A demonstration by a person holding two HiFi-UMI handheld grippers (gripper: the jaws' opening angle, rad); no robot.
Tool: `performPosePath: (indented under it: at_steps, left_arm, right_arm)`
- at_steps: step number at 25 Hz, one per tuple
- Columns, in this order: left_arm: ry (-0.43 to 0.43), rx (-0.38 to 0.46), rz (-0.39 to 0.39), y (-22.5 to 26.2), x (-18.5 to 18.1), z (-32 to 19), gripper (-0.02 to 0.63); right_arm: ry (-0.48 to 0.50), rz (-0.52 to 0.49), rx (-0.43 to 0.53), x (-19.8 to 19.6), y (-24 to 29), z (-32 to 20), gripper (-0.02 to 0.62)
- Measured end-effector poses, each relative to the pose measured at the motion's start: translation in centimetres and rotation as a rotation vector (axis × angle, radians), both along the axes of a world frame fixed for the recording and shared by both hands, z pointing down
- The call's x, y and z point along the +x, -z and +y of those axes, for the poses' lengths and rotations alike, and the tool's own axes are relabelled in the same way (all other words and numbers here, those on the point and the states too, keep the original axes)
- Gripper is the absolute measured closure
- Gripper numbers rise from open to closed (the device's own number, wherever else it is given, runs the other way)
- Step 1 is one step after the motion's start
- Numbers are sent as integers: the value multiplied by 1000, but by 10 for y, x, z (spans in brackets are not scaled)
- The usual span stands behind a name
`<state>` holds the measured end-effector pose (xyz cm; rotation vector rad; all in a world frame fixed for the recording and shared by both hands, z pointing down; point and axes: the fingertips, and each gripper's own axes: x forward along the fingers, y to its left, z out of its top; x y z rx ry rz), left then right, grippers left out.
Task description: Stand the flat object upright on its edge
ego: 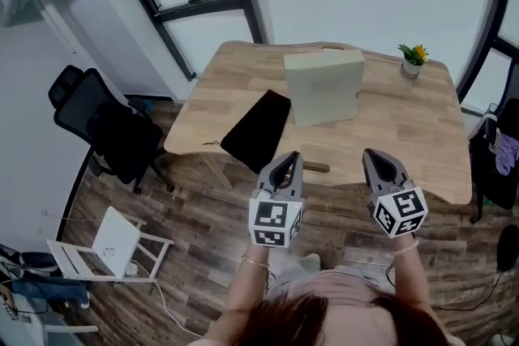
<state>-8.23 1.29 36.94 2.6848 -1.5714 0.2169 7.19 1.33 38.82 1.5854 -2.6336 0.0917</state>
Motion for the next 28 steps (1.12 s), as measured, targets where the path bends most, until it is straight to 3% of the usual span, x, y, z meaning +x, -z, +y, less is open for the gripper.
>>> performPosePath:
  at_steps: [15,28]
  left_arm:
    - [61,18,22,18,48,66,589]
    - [98,24,41,25,73,123,589]
  right_arm:
    - [69,12,57,38,17,60,595]
    - [74,8,92,64,25,108,595]
